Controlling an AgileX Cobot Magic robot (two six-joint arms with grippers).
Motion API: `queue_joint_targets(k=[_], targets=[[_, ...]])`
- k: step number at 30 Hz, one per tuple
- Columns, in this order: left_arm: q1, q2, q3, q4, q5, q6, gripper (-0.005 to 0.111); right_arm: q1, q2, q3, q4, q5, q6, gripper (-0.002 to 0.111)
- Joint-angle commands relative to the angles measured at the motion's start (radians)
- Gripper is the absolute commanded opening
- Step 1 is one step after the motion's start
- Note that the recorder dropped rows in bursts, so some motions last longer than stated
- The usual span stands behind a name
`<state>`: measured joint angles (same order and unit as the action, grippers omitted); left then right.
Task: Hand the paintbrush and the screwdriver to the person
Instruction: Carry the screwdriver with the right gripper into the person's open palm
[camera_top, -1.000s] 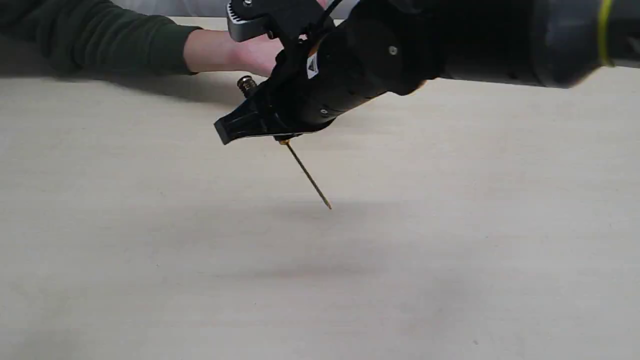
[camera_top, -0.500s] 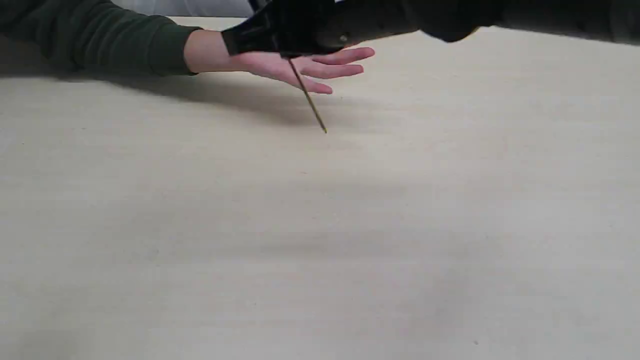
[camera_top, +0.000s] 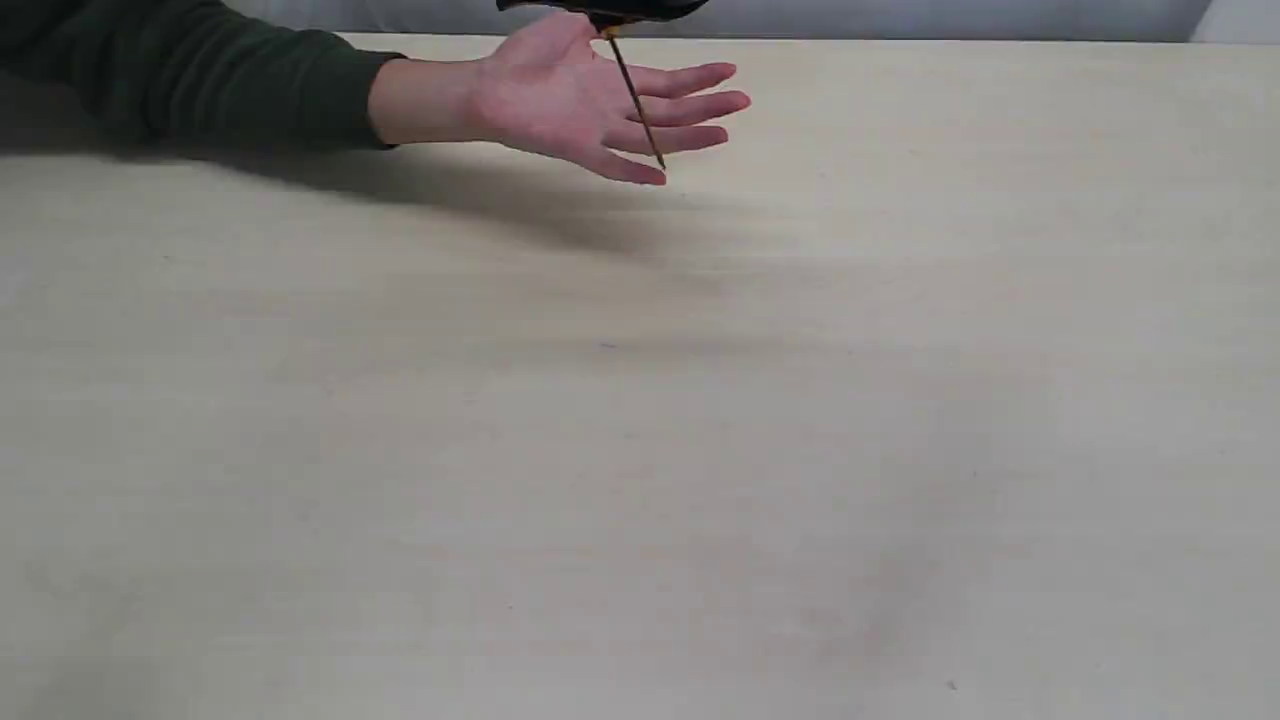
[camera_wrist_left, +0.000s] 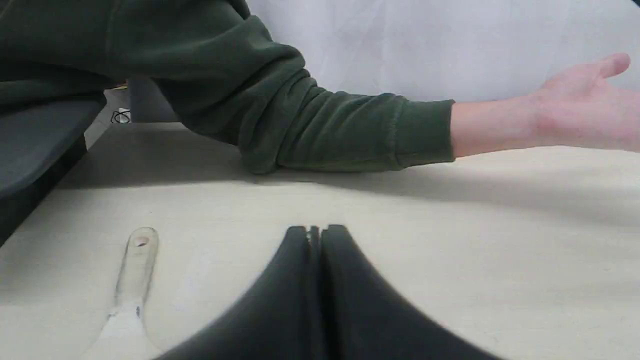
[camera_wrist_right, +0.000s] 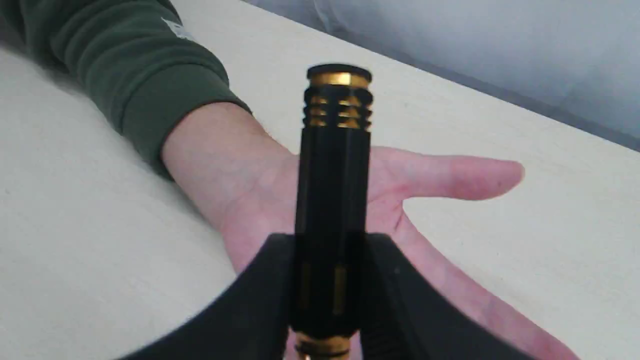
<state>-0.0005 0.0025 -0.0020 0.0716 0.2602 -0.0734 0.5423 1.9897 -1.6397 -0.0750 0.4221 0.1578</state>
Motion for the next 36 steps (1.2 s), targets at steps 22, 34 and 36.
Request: queue_joint_targets(k=[22, 34, 36], targets=[[-0.007, -0.002, 0.002, -0.002, -0.012, -0.002, 0.0, -0.074, 0.289, -0.402, -0.078, 0.342, 0.038, 0.012], [-0.007, -0.002, 0.002, -0.004, -0.01, -0.002, 0.0, -0.076, 0.287, -0.402, -0.043, 0.278, 0.038, 0.053], [-0.007, -0.002, 0.002, -0.004, -0.01, -0.002, 0.0, -0.076, 0.283, -0.402, -0.043, 0.266, 0.038, 0.053]])
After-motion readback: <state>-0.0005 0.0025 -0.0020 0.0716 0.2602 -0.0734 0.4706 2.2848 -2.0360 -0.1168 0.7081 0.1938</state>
